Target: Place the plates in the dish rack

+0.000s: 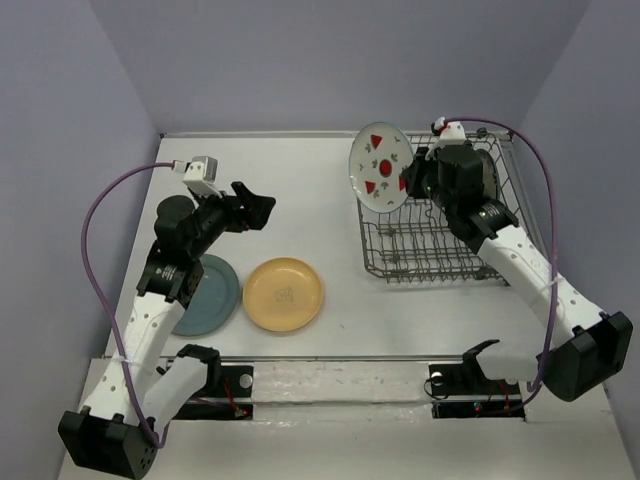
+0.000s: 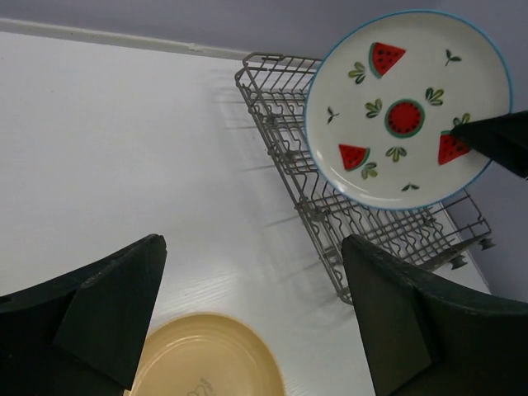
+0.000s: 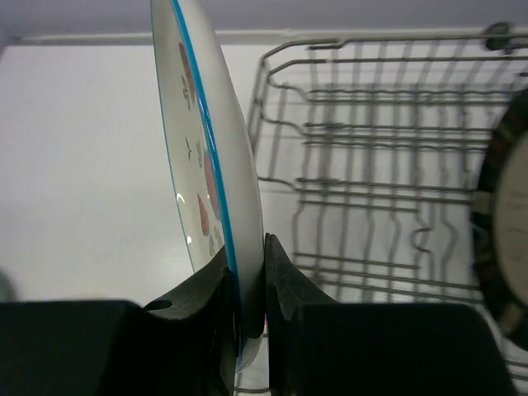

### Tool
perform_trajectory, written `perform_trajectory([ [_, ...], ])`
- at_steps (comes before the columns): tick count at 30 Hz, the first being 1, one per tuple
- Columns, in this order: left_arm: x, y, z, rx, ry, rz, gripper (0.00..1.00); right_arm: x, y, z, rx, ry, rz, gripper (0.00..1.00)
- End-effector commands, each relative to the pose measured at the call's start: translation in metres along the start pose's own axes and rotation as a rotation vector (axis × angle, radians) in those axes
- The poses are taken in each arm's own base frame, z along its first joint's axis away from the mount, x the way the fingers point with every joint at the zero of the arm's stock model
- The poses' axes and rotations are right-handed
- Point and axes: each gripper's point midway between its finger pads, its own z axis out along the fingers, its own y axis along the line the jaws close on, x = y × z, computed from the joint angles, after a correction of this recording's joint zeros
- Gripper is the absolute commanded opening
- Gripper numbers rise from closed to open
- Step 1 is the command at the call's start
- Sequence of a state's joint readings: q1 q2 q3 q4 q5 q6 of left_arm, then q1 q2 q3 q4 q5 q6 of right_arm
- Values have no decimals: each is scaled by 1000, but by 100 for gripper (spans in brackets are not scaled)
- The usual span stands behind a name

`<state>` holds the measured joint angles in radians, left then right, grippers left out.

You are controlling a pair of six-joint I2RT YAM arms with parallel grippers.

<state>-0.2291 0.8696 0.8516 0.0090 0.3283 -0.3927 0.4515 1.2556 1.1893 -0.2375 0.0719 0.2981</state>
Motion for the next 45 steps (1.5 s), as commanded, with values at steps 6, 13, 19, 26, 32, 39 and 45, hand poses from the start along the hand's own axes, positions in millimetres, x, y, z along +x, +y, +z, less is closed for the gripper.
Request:
perform_trajectory([
  [6, 31, 16, -16, -71, 35, 164, 99, -92, -99, -50, 618, -213, -268, 7],
  [13, 31, 6, -22, -67, 23, 201, 99, -82, -138, -47, 785, -142, -334, 7],
  [19, 33, 0, -23, -51, 24, 212, 99, -66, -158, -31, 794, -93, -316, 7],
  [26, 32, -1, -24, -54, 19, 215, 99, -51, -175, -8, 798, -31, -319, 7],
  [32, 30, -1, -25, -57, 11, 216, 98, -21, -181, 8, 767, 29, -299, 7],
  [39, 30, 0, -25, -59, 10, 218, 98, 18, -190, 27, 748, 101, -265, 7],
  [45, 31, 1, -25, -63, 12, 216, 98, 28, -196, 33, 756, 109, -239, 7],
])
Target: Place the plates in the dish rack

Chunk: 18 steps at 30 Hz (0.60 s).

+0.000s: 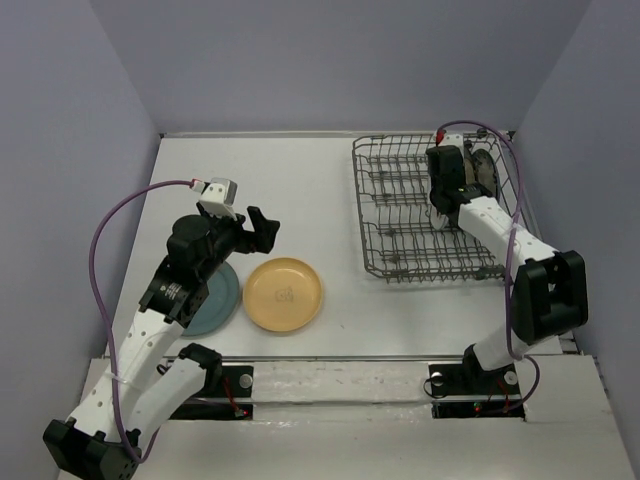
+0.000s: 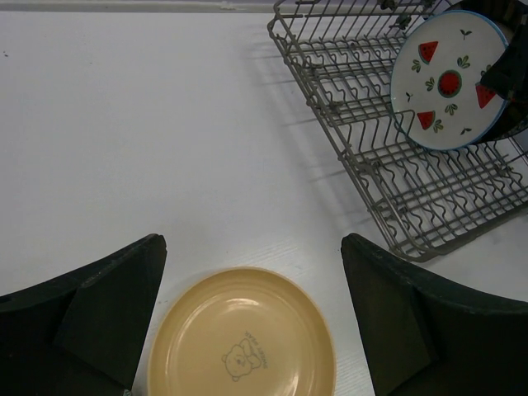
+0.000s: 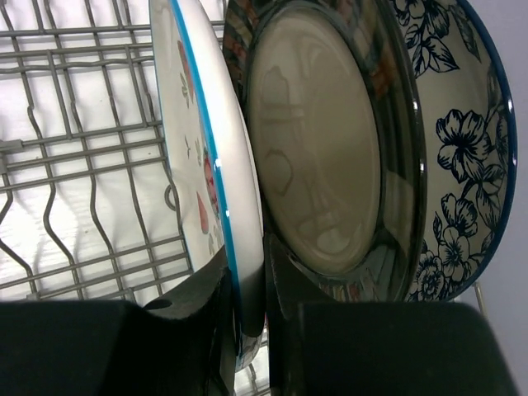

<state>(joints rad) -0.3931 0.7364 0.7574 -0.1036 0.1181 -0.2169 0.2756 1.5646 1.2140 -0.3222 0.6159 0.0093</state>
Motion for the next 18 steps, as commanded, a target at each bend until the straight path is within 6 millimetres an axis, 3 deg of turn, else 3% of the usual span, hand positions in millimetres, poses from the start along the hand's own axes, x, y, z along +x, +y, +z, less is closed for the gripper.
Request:
perform_trajectory([
  [1, -12, -3, -3, 7, -45, 26, 98, -27, -3, 2, 12, -96, 124, 9],
  [3, -12, -3, -2, 7, -45, 25, 98, -30, -4, 2, 16, -101, 131, 18],
  [4, -11, -2, -2, 7, -42, 26, 98, -30, -5, 1, 16, -104, 132, 33],
  [6, -12, -2, -3, 6, -46, 24, 98, -35, -7, -3, 18, -115, 144, 54],
  [9, -13, -2, -2, 5, -48, 25, 98, -42, -13, -9, 22, -135, 152, 70],
  [15, -13, -2, -2, 4, -49, 22, 98, -59, -17, -29, -26, -168, 194, 81],
  [18, -12, -1, -2, 0, -47, 20, 98, -73, -16, -47, -96, -199, 233, 82],
])
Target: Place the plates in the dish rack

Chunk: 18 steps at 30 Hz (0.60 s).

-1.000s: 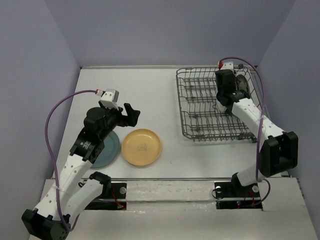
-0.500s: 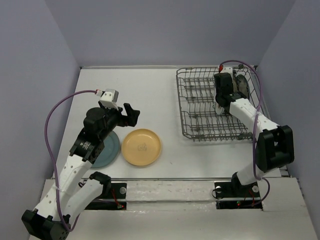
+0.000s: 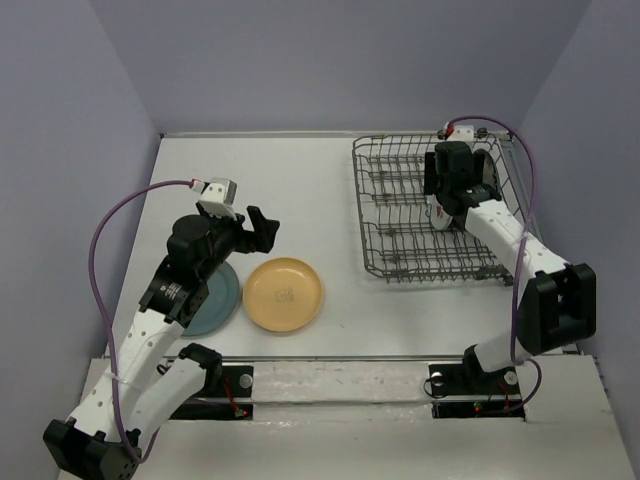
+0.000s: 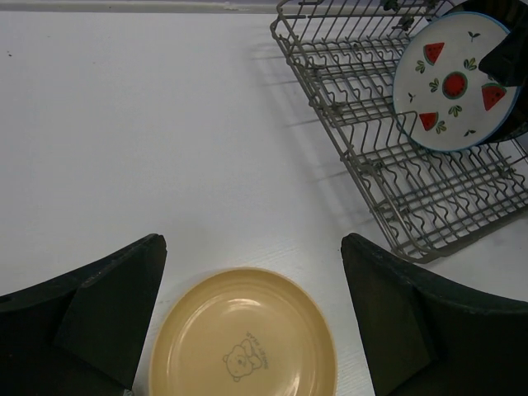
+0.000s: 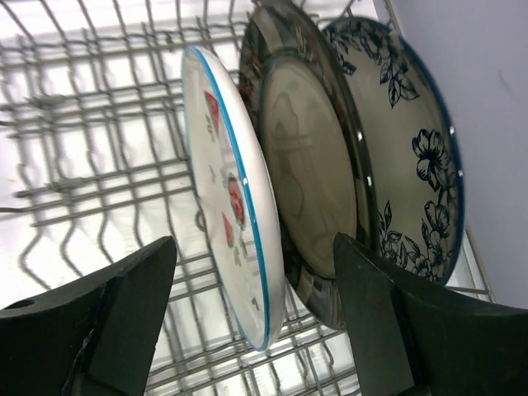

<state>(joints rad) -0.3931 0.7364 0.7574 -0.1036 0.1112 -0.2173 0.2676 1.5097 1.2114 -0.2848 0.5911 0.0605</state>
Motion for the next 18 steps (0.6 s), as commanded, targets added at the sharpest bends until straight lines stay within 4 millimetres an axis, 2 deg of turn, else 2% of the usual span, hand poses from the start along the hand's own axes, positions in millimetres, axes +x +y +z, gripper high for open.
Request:
perform_trajectory([
  [1, -12, -2, -2, 6, -47, 18, 98, -58, -3, -36, -99, -136, 139, 82],
  [4, -13, -1, -1, 2, -50, 16, 98, -70, 9, -58, -231, -169, 176, 82],
  [5, -12, 1, -1, -3, -50, 12, 98, -73, 20, -72, -319, -184, 181, 82],
  [7, -14, 3, -1, -11, -59, 10, 98, -76, 35, -86, -418, -200, 179, 74],
  [8, -16, 4, -2, -17, -65, 7, 98, -77, 55, -101, -531, -203, 163, 72],
  [9, -17, 6, -2, -26, -68, 5, 98, -77, 65, -109, -593, -206, 159, 69],
  [10, -20, 9, -3, -41, -82, 1, 98, -79, 76, -118, -657, -205, 160, 61],
  [11, -22, 16, -3, -68, -92, -8, 98, -75, 103, -140, -817, -188, 135, 55],
  [12, -25, 18, -5, -79, -103, -14, 98, -73, 117, -152, -896, -170, 132, 51],
  [13, -28, 21, -6, -88, -119, -20, 98, -70, 133, -158, -965, -147, 119, 39],
  [15, -31, 30, -7, -116, -133, -35, 98, -52, 177, -184, -1142, -79, 64, 28],
  [17, -31, 35, -7, -137, -135, -40, 98, -37, 202, -193, -1186, -42, 13, 23],
  [18, -31, 38, -7, -151, -133, -42, 98, -25, 220, -207, -1232, -24, -31, 21],
])
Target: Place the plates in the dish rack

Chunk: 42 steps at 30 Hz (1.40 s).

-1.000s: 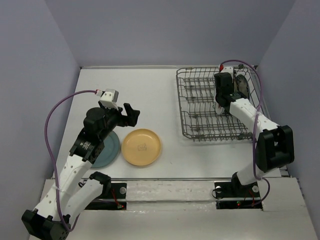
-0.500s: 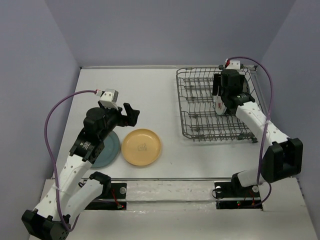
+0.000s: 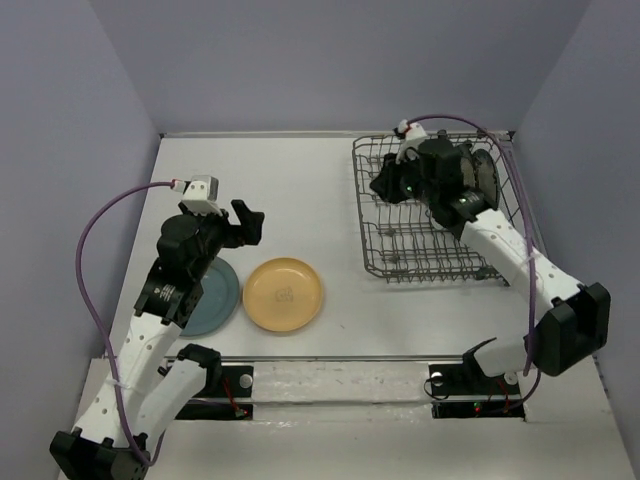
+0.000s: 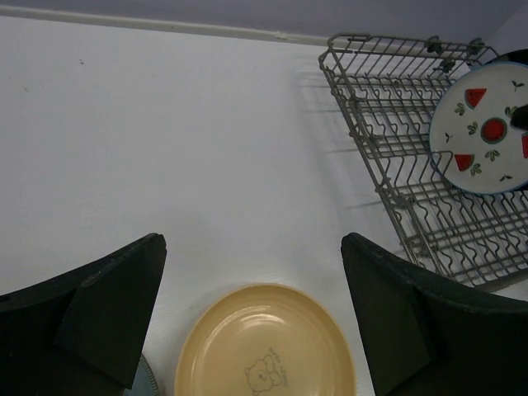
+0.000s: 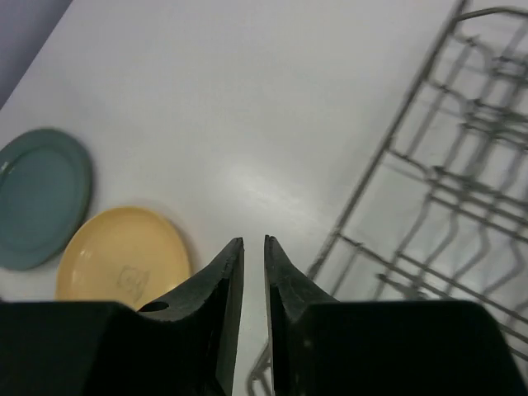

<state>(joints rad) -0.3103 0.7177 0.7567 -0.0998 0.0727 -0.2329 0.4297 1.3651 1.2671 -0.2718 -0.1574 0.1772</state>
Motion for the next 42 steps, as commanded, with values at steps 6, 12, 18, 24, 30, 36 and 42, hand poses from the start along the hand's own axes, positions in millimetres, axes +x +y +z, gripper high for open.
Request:
perform_trajectory([
  [6, -14, 14, 4, -59, -60, -20, 98, 104, 135, 55, -390, 322, -85, 63],
  [12, -13, 13, 5, -48, -55, -22, 98, 162, 147, 79, -361, 454, -103, 72],
  [18, -12, 10, 5, -32, -53, -20, 98, 214, 133, 93, -312, 585, -66, 68],
  [24, -13, 8, 3, -18, -58, -21, 98, 257, 125, 95, -296, 692, -23, 55],
  [30, -16, 6, 0, -12, -68, -17, 98, 281, 121, 95, -297, 743, 8, 30],
  [36, -18, 5, -3, -10, -78, -18, 98, 263, 106, 95, -202, 675, -35, 7],
  [42, -23, 0, -8, 5, -96, -15, 98, 196, 85, 72, -51, 530, -133, 7],
])
